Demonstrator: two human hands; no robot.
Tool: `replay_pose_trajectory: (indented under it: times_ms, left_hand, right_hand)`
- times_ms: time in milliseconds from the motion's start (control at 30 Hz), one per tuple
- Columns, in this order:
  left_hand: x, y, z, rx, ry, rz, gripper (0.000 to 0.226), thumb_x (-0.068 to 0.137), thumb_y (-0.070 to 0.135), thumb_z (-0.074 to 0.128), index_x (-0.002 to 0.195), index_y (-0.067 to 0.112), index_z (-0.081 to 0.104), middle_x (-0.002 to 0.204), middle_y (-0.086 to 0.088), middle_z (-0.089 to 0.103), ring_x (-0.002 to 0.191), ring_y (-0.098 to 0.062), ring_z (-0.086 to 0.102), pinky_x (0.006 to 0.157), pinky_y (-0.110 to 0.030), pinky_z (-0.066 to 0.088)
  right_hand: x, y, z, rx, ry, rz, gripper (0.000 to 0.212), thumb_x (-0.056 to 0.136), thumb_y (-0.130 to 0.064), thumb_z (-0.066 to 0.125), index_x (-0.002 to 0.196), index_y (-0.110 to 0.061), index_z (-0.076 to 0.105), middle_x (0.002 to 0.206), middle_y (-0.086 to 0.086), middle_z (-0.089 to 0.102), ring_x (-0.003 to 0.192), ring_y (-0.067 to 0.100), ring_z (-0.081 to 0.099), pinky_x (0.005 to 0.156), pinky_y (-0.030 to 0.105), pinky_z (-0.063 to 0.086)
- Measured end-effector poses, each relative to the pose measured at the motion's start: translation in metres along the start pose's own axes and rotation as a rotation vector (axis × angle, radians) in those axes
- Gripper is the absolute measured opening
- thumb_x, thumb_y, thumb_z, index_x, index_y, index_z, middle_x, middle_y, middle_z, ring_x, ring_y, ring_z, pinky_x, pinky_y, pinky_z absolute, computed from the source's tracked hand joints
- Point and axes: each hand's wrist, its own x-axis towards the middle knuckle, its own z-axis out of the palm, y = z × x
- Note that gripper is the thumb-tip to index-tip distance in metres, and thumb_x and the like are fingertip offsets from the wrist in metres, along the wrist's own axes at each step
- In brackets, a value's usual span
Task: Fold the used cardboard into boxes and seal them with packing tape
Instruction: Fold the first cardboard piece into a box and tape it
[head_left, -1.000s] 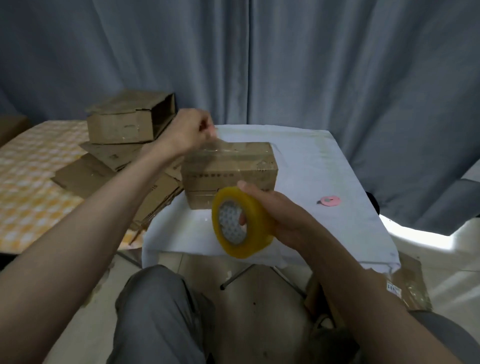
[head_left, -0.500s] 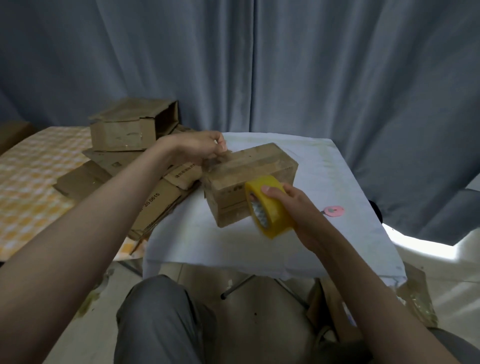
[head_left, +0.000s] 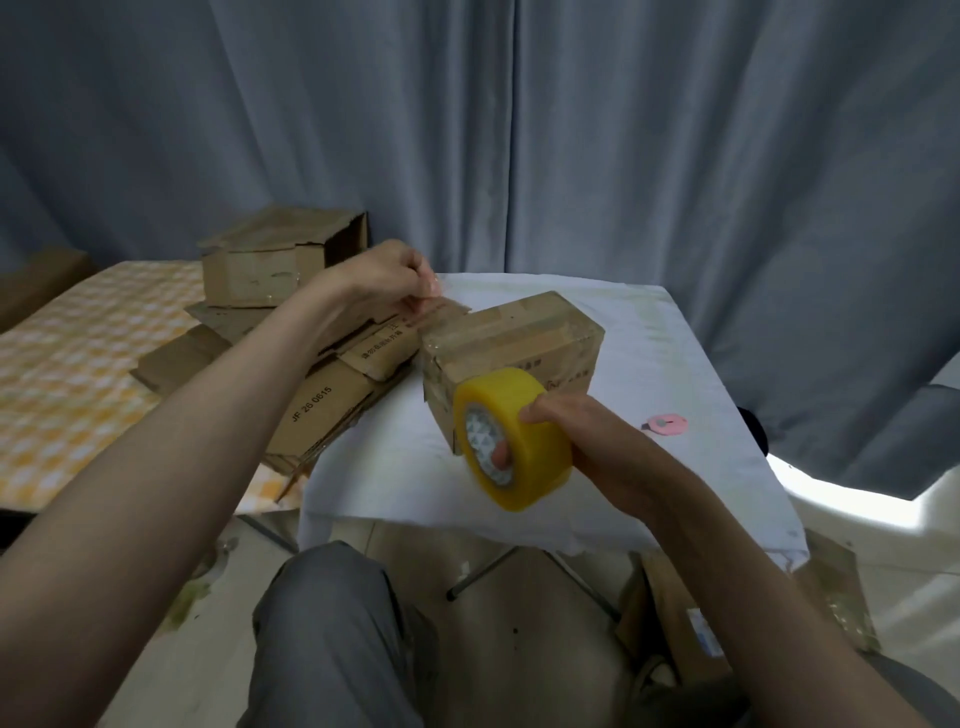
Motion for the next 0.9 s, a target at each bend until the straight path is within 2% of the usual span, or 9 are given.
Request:
replay_pose_trajectory:
  times_ms: [33,100,133,200,300,400,500,667,900]
  left_hand:
    - [0.002,-0.005,-0.005,0.043,0.055,0.013,0.014,0.095,0.006,0.064,0.081,0.009,0.063,0.076,-0.009,0.065,0.078,-0.021,0.066,0.079,-0.034,0.06]
    - [0.004,-0.016,-0.01,0.105,0.104,0.007,0.013,0.092,0.008,0.068,0.08,0.011,0.065,0.081,-0.008,0.066,0.086,-0.025,0.066,0.087,-0.041,0.057]
    - [0.003,-0.021,-0.009,0.114,0.12,-0.001,0.012,0.091,0.009,0.07,0.08,0.012,0.065,0.084,-0.008,0.067,0.088,-0.025,0.066,0.086,-0.04,0.057]
    - [0.003,-0.028,-0.004,0.136,0.172,0.005,0.012,0.09,0.011,0.071,0.08,0.013,0.065,0.086,-0.006,0.068,0.082,-0.019,0.066,0.077,-0.031,0.057]
    - [0.006,-0.034,0.0,0.181,0.214,0.028,0.014,0.089,0.011,0.072,0.078,0.015,0.066,0.081,0.002,0.067,0.071,-0.01,0.063,0.06,-0.014,0.048]
    - [0.011,-0.036,0.0,0.183,0.165,0.006,0.005,0.09,0.011,0.072,0.088,0.006,0.071,0.084,-0.003,0.067,0.074,-0.011,0.065,0.064,-0.017,0.054]
    - [0.016,-0.037,0.001,0.174,0.151,-0.006,0.01,0.089,0.011,0.072,0.094,0.002,0.071,0.086,-0.006,0.068,0.077,-0.015,0.066,0.074,-0.028,0.057]
    - [0.022,-0.044,0.0,0.182,0.129,-0.032,0.005,0.088,0.011,0.073,0.087,0.007,0.071,0.083,-0.004,0.068,0.075,-0.015,0.067,0.074,-0.028,0.057]
    - [0.03,-0.046,0.003,0.186,0.072,-0.074,0.009,0.093,0.011,0.068,0.085,0.011,0.066,0.084,-0.004,0.066,0.073,-0.013,0.065,0.061,-0.019,0.053]
  right_hand:
    - [-0.001,-0.001,0.006,0.002,0.001,-0.012,0.014,0.089,-0.04,0.066,0.092,-0.029,0.074,0.092,-0.007,0.076,0.089,0.014,0.072,0.079,0.03,0.061]
    - [-0.001,-0.004,0.018,0.032,0.0,-0.051,0.02,0.092,-0.04,0.065,0.084,-0.024,0.075,0.079,-0.007,0.077,0.069,0.007,0.073,0.057,0.018,0.057]
    - [0.0,-0.006,0.023,0.043,0.006,-0.07,0.025,0.092,-0.042,0.065,0.084,-0.021,0.075,0.076,-0.002,0.077,0.063,0.007,0.072,0.053,0.015,0.053]
    - [0.001,-0.009,0.032,0.034,0.033,-0.091,0.034,0.091,-0.049,0.064,0.081,-0.018,0.076,0.074,0.005,0.076,0.059,0.01,0.07,0.05,0.013,0.05]
    - [0.004,-0.006,0.038,-0.024,0.096,-0.104,0.041,0.089,-0.057,0.062,0.076,-0.019,0.072,0.063,-0.006,0.073,0.052,0.002,0.068,0.041,0.009,0.044]
    - [0.007,0.002,0.036,-0.04,0.134,-0.11,0.035,0.091,-0.054,0.062,0.076,-0.023,0.066,0.054,-0.019,0.067,0.048,-0.007,0.063,0.037,0.007,0.04]
    - [0.01,0.007,0.033,-0.035,0.129,-0.1,0.032,0.091,-0.056,0.061,0.082,-0.025,0.063,0.057,-0.023,0.067,0.052,-0.01,0.063,0.039,0.006,0.041]
    - [0.015,0.009,0.028,-0.061,0.149,-0.056,0.038,0.088,-0.062,0.06,0.09,-0.025,0.067,0.066,-0.018,0.072,0.062,-0.002,0.069,0.045,0.009,0.047]
    - [0.026,0.02,0.026,-0.068,0.184,-0.009,0.038,0.082,-0.067,0.063,0.092,-0.031,0.068,0.094,-0.008,0.073,0.089,0.016,0.07,0.083,0.038,0.059]
